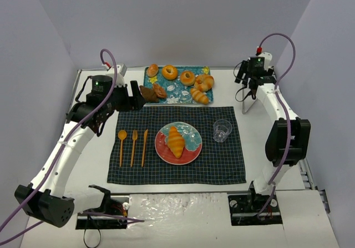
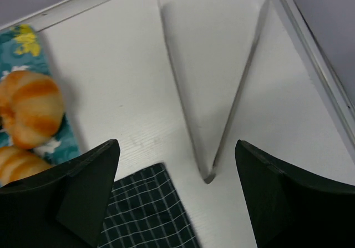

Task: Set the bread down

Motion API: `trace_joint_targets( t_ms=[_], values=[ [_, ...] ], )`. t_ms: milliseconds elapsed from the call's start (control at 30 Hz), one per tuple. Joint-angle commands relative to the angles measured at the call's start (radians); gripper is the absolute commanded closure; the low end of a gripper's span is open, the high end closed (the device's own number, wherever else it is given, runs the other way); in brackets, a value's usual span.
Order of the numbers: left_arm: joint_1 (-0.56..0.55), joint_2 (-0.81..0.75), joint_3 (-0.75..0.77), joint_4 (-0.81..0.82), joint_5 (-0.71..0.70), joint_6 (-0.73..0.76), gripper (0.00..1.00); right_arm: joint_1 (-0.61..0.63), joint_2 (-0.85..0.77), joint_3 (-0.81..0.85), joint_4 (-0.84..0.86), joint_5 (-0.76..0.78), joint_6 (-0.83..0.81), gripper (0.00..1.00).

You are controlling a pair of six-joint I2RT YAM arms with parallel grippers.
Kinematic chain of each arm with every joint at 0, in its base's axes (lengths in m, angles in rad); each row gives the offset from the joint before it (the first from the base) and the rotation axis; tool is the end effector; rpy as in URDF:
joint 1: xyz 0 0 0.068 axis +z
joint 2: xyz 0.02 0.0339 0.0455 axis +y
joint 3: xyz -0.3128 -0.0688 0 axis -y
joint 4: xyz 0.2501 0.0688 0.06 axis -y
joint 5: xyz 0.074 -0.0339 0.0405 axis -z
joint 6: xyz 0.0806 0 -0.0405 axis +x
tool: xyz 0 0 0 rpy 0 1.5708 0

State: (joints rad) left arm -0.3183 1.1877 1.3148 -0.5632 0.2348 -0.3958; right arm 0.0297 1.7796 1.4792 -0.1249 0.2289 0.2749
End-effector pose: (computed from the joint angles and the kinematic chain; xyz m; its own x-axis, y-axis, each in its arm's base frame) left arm 0.2617 -0.1060 0.4305 -0.5647 -0.2087 -0.7984 0.3110 0.8424 -0.4401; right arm 0.4807 -0.0040 0.3399 -0.3487 0.2541 -0.9021 0.2830 0.9462 0.1572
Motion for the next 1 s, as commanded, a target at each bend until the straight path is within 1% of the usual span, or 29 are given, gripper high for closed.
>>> trace_joint_targets(
  t_ms=[0, 100, 267, 367, 400, 533, 667, 800, 967],
  values=[
    [0.004, -0.011, 0.057, 0.049, 0.0, 0.015, 0.27, 0.083, -0.134, 0.032, 0.036, -0.13, -0.003, 0.17],
    [0.004, -0.012, 0.06, 0.049, -0.003, 0.015, 0.27, 0.135, -0.204, 0.018, 0.071, -0.232, 0.012, 0.16],
    [0.004, -0.011, 0.063, 0.048, -0.008, 0.014, 0.27, 0.168, -0.335, -0.075, 0.216, -0.516, 0.11, 0.09],
    [0.004, -0.013, 0.063, 0.048, -0.013, 0.011, 0.27, 0.183, -0.398, -0.127, 0.27, -0.617, 0.146, 0.0],
    [0.003, -0.014, 0.062, 0.049, -0.015, 0.011, 0.27, 0.189, -0.418, -0.138, 0.277, -0.634, 0.155, 0.0],
    [0.003, -0.016, 0.055, 0.056, -0.022, 0.003, 0.27, 0.221, -0.484, -0.196, 0.276, -0.67, 0.177, 0.0],
    [0.002, -0.014, 0.05, 0.063, -0.026, -0.006, 0.27, 0.256, -0.546, -0.261, 0.267, -0.645, 0.182, 0.0],
    [0.002, -0.009, 0.051, 0.065, -0.026, -0.013, 0.27, 0.297, -0.589, -0.285, 0.237, -0.628, 0.178, 0.0],
    [0.001, -0.003, 0.059, 0.068, -0.028, -0.016, 0.27, 0.307, -0.628, -0.294, 0.226, -0.608, 0.178, 0.0]
  ],
)
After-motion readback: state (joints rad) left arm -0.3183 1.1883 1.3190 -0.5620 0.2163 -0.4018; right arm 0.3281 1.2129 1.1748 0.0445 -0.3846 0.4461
